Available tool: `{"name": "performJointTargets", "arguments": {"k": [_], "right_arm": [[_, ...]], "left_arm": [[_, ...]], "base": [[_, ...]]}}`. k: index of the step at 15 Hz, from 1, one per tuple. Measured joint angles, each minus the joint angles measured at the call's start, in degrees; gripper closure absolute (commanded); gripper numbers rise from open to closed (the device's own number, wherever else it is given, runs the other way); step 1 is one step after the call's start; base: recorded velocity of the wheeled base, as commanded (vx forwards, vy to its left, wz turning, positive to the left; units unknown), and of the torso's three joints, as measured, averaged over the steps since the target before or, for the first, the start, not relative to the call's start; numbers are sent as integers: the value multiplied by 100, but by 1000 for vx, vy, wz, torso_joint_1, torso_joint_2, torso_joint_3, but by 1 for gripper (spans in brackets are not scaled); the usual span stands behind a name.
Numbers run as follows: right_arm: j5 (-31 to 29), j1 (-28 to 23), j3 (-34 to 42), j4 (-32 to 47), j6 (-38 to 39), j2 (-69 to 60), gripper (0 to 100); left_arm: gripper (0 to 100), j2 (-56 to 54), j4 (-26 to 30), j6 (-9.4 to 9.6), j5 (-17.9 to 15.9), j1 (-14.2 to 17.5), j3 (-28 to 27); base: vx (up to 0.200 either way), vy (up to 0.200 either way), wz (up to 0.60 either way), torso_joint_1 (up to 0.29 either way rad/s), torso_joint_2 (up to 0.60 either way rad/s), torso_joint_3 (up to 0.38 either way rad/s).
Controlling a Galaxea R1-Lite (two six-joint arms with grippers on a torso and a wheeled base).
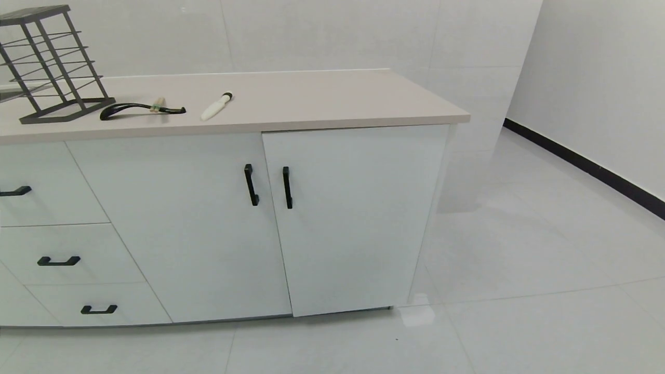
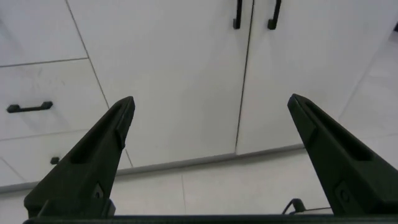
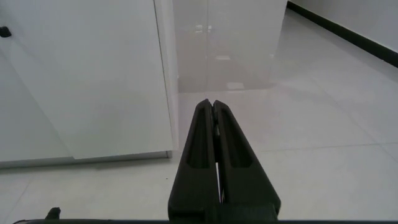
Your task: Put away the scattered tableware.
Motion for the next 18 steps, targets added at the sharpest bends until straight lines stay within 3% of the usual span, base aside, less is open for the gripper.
{"name": "performJointTargets", "arguments": {"k": [8, 10, 18], "right_arm": [[-16, -2, 0, -2, -6, 2, 100], [-13, -5, 0, -5, -6, 2, 100], [-13, -6, 0, -2, -6, 2, 100]], "left_arm": [[0, 0, 39, -77, 63, 0, 2], [0, 0, 45, -88, 66, 0, 2], [0, 0, 39, -151, 84, 0, 0]], "base": [[0, 0, 525, 2, 3, 4], [0, 0, 0, 0, 0, 0], [200, 200, 0, 1, 1, 3]]}}
